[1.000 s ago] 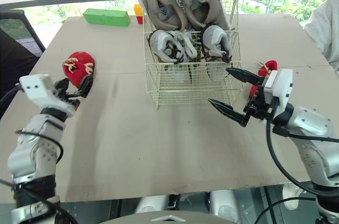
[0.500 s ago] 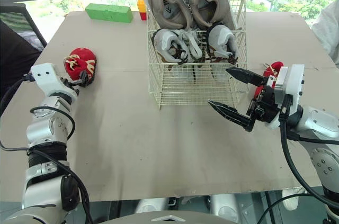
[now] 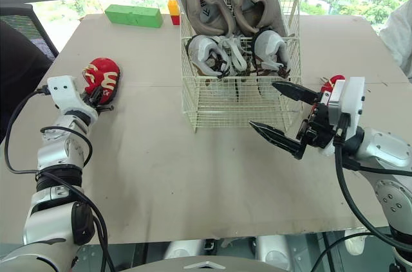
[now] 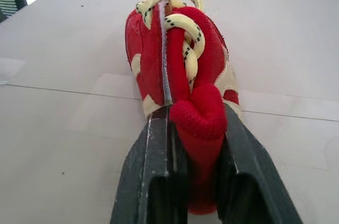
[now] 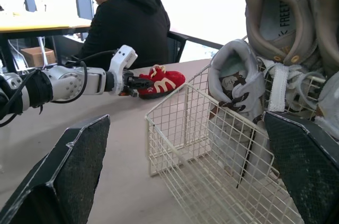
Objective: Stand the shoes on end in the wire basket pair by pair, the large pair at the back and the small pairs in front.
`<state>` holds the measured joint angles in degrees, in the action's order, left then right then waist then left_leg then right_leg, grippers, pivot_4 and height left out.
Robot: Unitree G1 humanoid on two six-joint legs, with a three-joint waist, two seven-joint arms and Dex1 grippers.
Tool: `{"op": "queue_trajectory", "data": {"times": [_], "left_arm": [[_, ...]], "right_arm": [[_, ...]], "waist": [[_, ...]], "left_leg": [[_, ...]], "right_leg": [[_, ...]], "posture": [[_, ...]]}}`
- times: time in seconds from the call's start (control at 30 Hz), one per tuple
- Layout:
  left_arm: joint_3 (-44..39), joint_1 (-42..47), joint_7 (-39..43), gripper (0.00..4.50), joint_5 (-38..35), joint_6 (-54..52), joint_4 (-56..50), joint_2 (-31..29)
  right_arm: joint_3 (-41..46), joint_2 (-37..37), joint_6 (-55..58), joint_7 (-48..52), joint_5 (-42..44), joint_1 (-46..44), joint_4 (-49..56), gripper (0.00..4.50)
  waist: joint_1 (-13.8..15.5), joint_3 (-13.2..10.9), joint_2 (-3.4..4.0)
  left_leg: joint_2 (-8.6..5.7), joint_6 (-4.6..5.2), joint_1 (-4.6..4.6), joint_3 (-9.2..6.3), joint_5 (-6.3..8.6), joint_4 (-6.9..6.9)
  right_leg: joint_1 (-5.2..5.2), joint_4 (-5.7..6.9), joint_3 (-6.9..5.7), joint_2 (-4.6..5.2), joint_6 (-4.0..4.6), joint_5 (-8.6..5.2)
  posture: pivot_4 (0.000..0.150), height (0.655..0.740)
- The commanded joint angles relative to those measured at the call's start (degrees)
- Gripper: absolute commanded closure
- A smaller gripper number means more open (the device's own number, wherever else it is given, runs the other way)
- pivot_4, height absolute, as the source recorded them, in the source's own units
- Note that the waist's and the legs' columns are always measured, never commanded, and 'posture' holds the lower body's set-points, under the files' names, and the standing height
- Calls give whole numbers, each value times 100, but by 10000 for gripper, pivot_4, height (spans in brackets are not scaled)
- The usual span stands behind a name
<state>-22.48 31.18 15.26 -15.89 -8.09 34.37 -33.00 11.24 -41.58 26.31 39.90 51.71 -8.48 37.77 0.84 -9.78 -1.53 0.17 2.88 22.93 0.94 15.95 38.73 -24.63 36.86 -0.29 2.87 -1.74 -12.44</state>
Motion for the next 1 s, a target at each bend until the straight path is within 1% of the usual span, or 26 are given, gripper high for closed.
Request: {"op": "queue_trajectory", "data": {"times": [0.03, 0.1, 0.13, 0.17, 0.2, 0.23, 0.3, 0.33, 0.37, 0.43, 0.47, 0.57, 0.67, 0.73, 0.83, 0.87, 0.93, 1.0], "left_arm": [[-432, -201, 211, 42134, -480, 555, -1057, 114], [-708, -389, 692, 42134, -1132, 678, -2054, 193], [-763, -540, 1178, 42134, -1583, 629, -2653, 172], [-778, -645, 1503, 42134, -1876, 577, -3042, 158], [-714, -813, 1991, 42134, -2107, 545, -3438, 45], [-653, -1131, 2803, 42134, -2295, 600, -3869, -227], [-617, -1838, 4310, 42134, -2349, 972, -4333, -796], [-624, -2061, 4748, 42134, -2388, 1087, -4420, -964], [-618, -2169, 4955, 42134, -2422, 1156, -4437, -1047], [-566, -2184, 5547, 42134, -2440, 1394, -4461, -1285], [-501, -2097, 5831, 42134, -2356, 1598, -4415, -1378], [-82, -1612, 6554, 42134, -2000, 2362, -4166, -1482], [536, -910, 7017, 42134, -1440, 3317, -3678, -1350], [886, -461, 7147, 42134, -1189, 3794, -3350, -1180], [1296, 203, 7218, 42134, -933, 4483, -2814, -865], [1391, 382, 7241, 42135, -905, 4697, -2678, -773], [1508, 592, 7267, 42135, -932, 5013, -2539, -662], [1592, 678, 7286, 42135, -1014, 5142, -2480, -635]], "right_arm": [[-172, -9, 194, -311, -172, -404, 124, 0], [-221, 18, 302, -464, -181, -759, 42, 0], [-266, -37, 426, -434, -117, -953, -2, 0], [-296, -82, 519, -389, -66, -1081, -44, 0], [-383, -226, 512, -364, -354, -1246, -54, 0], [-395, -366, 628, -315, -381, -1549, -127, 0], [-457, -706, 901, 33, -269, -2198, -368, 0], [-487, -823, 1034, 201, -164, -2412, -475, 0], [-518, -893, 1103, 319, -136, -2529, -555, 0], [-751, -1074, 1363, 416, -292, -3069, -739, 0], [-923, -1071, 1467, 448, -400, -3384, -865, 0], [-1516, -961, 1842, 720, -615, -4258, -1209, 0], [-2154, -745, 2310, 1024, -849, -4986, -1656, 0], [-2587, -660, 2615, 1189, -1108, -5313, -1903, 0], [-3074, -345, 3217, 1490, -1145, -5832, -2222, 0], [-3259, -315, 3273, 1630, -1265, -5919, -2314, 2543], [-3496, -266, 3335, 1698, -1542, -5991, -2568, 8439], [-3611, -294, 3298, 1840, -1729, -5986, -2664, 18148]], "waist": [[-11, 0, 0], [-18, -3, -8], [-17, -4, -11], [-19, -4, -14], [-17, -3, -14], [-26, -4, -13], [-81, 1, 7], [-112, 4, 30], [-128, 9, 52], [-121, 9, 59], [-117, 7, 56], [-125, 5, 59], [-127, 7, 60], [-124, 7, 60], [-134, 5, 60], [-139, 5, 59], [-144, 5, 59], [-153, 5, 59]], "left_leg": [[0, 0, 0, 0, 0, 0], [1, -2, 3, 0, -1, 0], [1, -8, 8, 2, -4, 0], [2, -22, 13, 1, -12, 0], [2, -26, 16, 0, -14, 0], [2, -28, 16, 0, -15, 0], [2, -28, 16, 9, -15, -7], [1, -28, 7, 23, -15, -16], [-1, -26, 2, 31, -15, -23], [-1, -20, -10, 32, -12, -30], [4, -2, -9, 27, -3, -29], [12, -9, -8, 27, -10, -25], [13, -8, -10, 30, -11, -16], [12, -6, -7, 36, -10, -7], [13, 3, 13, 42, -5, 15], [13, 5, 29, 44, -4, 23], [17, 3, 94, 32, -5, 62], [13, -5, 107, 46, -9, 61]], "right_leg": [[-1, 0, 0, 0, 0, 0], [-5, 1, -11, 10, 1, 0], [-14, 3, -14, 14, 2, 1], [-18, 3, -21, 17, 4, 2], [-19, 2, -24, 17, 4, 2], [-20, 0, -26, 18, 5, 2], [-22, -7, -24, 21, 7, 1], [-21, -11, -23, 26, 9, 0], [-18, -17, -21, 30, 13, -3], [-12, -17, -25, 30, 32, -14], [-14, -7, -35, 26, 33, -15], [-14, 0, -48, 14, 49, -6], [-7, 2, -50, 8, 48, -4], [-5, 2, -48, 2, 24, 10], [-14, 1, -53, -8, 19, 10], [-27, 2, -60, -19, 17, 11], [-76, 15, -69, -25, 6, 18], [-92, 17, -66, -28, -2, 22]], "posture": [[1500, 7400], [1500, 7400], [1500, 7400], [1500, 7400], [1500, 7400], [1500, 7400], [1500, 7400], [1500, 7400], [1500, 7400], [1500, 7400], [1500, 7400], [1500, 7400], [1500, 7400], [1500, 7400], [1500, 7400], [1500, 7400], [1500, 7400], [1500, 7400]]}}
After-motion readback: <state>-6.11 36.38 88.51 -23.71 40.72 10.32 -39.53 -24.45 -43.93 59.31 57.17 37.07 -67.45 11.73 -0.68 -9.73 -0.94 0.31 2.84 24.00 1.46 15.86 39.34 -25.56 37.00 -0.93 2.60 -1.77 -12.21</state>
